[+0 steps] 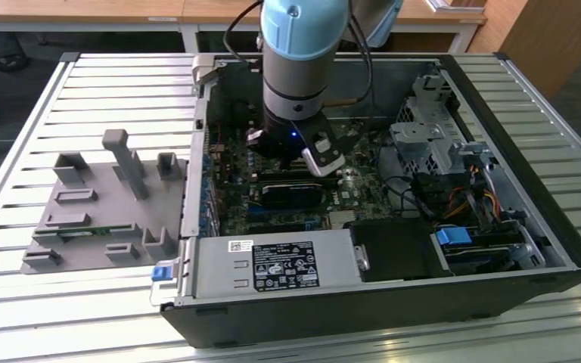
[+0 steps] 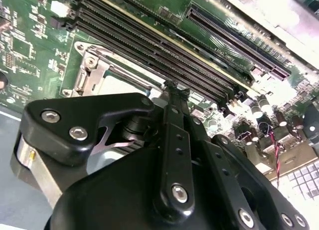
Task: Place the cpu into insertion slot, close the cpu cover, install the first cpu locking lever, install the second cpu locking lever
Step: 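Install the second cpu locking lever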
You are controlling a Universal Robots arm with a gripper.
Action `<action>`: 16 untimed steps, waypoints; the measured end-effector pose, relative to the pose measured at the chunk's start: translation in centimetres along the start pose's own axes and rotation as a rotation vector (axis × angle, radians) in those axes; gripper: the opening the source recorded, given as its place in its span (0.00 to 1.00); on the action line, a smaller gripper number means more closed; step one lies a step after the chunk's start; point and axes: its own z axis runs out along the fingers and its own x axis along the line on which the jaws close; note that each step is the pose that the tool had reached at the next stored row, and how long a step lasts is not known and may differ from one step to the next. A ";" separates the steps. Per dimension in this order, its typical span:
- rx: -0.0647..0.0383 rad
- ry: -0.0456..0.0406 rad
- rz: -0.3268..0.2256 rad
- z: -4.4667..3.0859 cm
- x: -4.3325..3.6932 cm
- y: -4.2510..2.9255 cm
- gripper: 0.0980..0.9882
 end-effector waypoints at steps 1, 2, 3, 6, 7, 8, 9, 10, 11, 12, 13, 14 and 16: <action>-0.004 0.0003 -0.001 0.07 0.07 -0.02 0.01; -0.009 0.0005 -0.001 0.12 0.14 -0.05 0.01; -0.014 0.0007 -0.002 0.16 0.24 -0.09 0.01; -0.028 0.0011 -0.002 0.25 0.52 -0.21 0.01; -0.032 0.0012 -0.002 0.30 0.61 -0.23 0.01; -0.035 0.0012 -0.002 0.36 0.70 -0.24 0.01; -0.037 0.0013 -0.002 0.43 0.75 -0.26 0.01; -0.039 0.0011 -0.002 0.54 0.77 -0.28 0.01; -0.039 0.0012 -0.002 0.65 0.80 -0.31 0.01; -0.039 0.0013 -0.002 0.77 0.81 -0.35 0.01; -0.039 0.0013 -0.002 0.87 0.83 -0.37 0.01; -0.039 0.0012 -0.002 0.95 0.87 -0.39 0.01; -0.040 0.0013 -0.002 1.05 0.93 -0.42 0.01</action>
